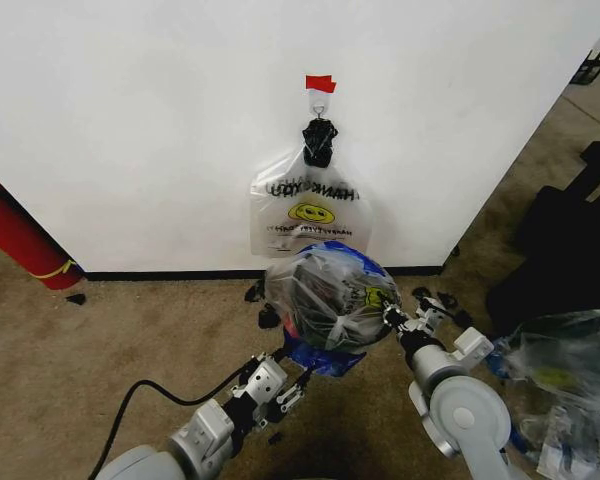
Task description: Pick up the garbage bag from the wall and place it over the trash bin.
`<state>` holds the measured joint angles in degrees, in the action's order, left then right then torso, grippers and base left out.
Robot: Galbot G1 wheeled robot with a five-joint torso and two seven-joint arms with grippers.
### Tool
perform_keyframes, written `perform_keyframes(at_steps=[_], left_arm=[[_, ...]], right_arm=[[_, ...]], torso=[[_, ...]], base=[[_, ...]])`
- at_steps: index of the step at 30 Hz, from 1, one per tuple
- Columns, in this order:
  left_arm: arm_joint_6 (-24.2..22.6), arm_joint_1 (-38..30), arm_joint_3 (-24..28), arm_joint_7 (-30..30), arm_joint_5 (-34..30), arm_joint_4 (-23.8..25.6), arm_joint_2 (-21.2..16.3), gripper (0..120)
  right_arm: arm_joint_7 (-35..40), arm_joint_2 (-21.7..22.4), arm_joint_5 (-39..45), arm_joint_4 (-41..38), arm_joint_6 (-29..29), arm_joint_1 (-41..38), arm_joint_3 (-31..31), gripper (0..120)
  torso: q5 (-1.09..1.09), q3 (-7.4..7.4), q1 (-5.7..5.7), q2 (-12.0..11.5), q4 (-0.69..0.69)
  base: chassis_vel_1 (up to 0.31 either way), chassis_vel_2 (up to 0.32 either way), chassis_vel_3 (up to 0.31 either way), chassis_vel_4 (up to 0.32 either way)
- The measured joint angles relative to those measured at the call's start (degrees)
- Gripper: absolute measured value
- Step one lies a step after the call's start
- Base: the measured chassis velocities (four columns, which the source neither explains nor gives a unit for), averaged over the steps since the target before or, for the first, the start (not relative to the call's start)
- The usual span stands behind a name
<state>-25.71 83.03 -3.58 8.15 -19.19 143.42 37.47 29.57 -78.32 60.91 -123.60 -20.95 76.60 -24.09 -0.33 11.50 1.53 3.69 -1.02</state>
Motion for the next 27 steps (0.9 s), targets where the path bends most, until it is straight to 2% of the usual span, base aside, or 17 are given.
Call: perform_keyframes(at_steps=[4,5,9,12,15,18,22,26,27], left_arm=[[1.18,-1.46,-1.93,0.58,-3.88,0.02,-0.79,84],[1.18,-1.46,-1.93,0.58,-3.88,0.02,-0.79,84],[2.98,-5.80,-2.78,1.91,-10.38,0.02,-1.17,98],[3.82,-7.31,-2.90,1.91,-11.53,0.01,-1.57,100],[4.05,-12.06,-1.26,1.60,-13.36,-0.03,-1.59,100],[2.73,-16.95,-0.14,1.51,-14.24,-0.92,-1.18,99],[0.03,-22.43,0.56,1.50,-14.70,-2.53,-1.20,98],[-2.02,-32.73,4.78,0.84,-16.21,-7.34,-2.17,97],[-2.02,-32.73,4.78,0.84,-16.21,-7.34,-2.17,97]], right_arm=[[-1.66,1.05,-1.34,0.31,0.20,0.78,0.38,1],[-1.66,1.05,-1.34,0.31,0.20,0.78,0.38,1],[-3.83,1.62,-4.42,0.47,0.40,1.95,1.24,1],[-6.86,2.67,-7.27,1.13,0.97,2.74,2.26,1],[-13.27,4.66,-12.32,1.82,3.43,4.64,3.03,1],[-16.86,5.97,-13.55,2.30,5.42,5.26,3.65,1],[-18.45,6.54,-13.83,2.72,6.55,5.20,3.87,1],[-19.33,7.29,-14.41,3.68,7.11,4.29,4.64,1],[-19.33,7.29,-14.41,3.68,7.11,4.29,4.64,1]], torso=[[0.02,0.00,0.00,0.00,-0.01],[0.02,0.00,0.00,0.00,-0.01],[0.01,0.00,0.00,0.00,-0.04],[0.05,0.00,0.00,0.00,0.01],[0.01,0.00,0.00,0.00,-0.02],[0.03,0.00,0.00,0.00,-0.02],[0.02,0.00,0.00,0.00,-0.01],[0.03,0.00,0.00,0.00,0.00],[0.03,0.00,0.00,0.00,0.00]], base=[[0.000,0.000,0.000,0.000],[0.000,0.000,0.000,0.000],[0.000,0.000,0.000,0.000],[0.000,0.000,0.000,0.000],[0.000,0.000,0.000,0.000],[0.000,0.000,0.000,0.000],[0.000,0.000,0.000,0.000],[0.000,0.000,0.000,0.000],[0.000,0.000,0.000,0.000]])
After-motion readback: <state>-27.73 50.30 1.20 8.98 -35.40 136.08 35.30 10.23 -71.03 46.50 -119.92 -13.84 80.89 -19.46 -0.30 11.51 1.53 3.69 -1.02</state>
